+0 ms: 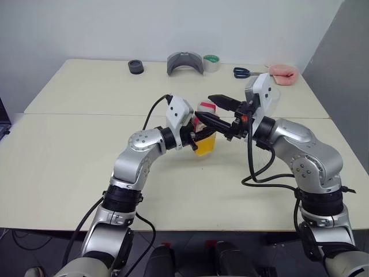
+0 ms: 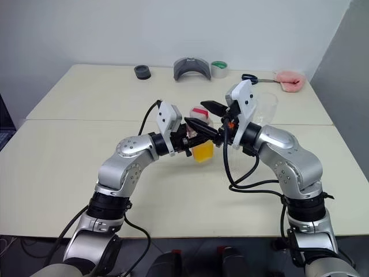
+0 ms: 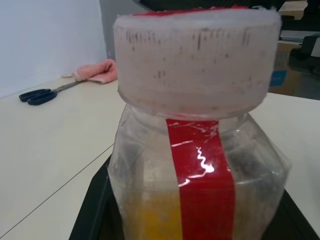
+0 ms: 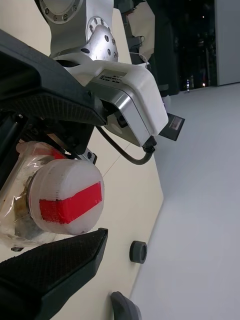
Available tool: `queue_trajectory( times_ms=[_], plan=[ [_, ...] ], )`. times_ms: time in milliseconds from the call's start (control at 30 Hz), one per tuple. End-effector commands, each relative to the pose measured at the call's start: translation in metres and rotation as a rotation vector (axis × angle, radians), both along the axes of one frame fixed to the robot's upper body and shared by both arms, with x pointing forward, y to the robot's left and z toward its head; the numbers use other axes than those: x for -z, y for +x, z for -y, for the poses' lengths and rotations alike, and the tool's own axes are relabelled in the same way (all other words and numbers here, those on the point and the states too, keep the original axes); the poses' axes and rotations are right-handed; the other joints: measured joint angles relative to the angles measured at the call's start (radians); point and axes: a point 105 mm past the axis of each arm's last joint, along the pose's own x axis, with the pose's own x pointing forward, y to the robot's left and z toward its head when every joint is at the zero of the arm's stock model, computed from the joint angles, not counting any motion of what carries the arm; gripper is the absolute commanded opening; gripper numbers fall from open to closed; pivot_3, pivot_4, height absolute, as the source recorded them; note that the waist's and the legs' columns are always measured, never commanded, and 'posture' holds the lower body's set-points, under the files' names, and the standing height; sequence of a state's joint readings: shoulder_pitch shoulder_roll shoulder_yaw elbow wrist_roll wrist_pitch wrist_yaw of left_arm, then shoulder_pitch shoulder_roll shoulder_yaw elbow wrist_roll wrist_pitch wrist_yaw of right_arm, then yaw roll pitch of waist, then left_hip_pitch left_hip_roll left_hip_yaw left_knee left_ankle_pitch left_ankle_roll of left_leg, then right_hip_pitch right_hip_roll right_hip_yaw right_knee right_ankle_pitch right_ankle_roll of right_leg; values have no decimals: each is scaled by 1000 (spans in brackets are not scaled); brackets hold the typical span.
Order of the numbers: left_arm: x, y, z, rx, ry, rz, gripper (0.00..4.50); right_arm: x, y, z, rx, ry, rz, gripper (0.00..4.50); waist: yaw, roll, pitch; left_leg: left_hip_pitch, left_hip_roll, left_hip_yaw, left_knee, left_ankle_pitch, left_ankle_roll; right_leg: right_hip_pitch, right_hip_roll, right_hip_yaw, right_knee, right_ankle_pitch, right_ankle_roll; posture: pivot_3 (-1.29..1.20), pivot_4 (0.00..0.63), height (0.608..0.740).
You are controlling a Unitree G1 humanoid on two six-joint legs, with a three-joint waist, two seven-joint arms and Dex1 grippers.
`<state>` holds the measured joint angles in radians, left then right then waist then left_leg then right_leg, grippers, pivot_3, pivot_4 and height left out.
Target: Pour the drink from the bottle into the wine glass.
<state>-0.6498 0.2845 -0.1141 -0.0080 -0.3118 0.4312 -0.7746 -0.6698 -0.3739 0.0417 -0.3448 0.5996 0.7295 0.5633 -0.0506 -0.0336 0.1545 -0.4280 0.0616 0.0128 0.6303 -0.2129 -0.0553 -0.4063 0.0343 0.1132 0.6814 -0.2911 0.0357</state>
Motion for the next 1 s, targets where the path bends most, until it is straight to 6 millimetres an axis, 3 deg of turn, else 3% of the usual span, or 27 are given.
queue_trajectory(
  times_ms=[33,600,700,800,1000],
  plan=[
    [-25,-6,7,37,-31,86,1743,-9,-2,-2,-9,-3,50,3470,0,0,0,0,0,0,0,0,0,0,0,0,0,0,0,0,150,740],
    [-24,-8,9,42,-27,86,1743,-18,0,-1,2,52,72,3470,0,0,0,-1,0,-1,0,0,0,0,0,-1,0,0,0,0,150,740],
    [-25,-8,10,43,-28,88,1743,-16,0,-2,-3,41,77,2905,1,0,0,-1,0,-2,0,0,0,0,0,-2,0,0,0,0,150,740],
    [-25,-9,10,45,-28,88,1743,-14,-1,-2,-7,32,76,1835,0,0,0,-1,0,-1,0,0,0,0,0,-2,0,0,0,0,150,740],
    [-25,-10,10,47,-26,91,1743,-13,-1,-2,-12,19,80,1789,0,0,0,-1,0,-2,1,0,0,0,0,-2,0,0,0,0,150,740]
  ],
)
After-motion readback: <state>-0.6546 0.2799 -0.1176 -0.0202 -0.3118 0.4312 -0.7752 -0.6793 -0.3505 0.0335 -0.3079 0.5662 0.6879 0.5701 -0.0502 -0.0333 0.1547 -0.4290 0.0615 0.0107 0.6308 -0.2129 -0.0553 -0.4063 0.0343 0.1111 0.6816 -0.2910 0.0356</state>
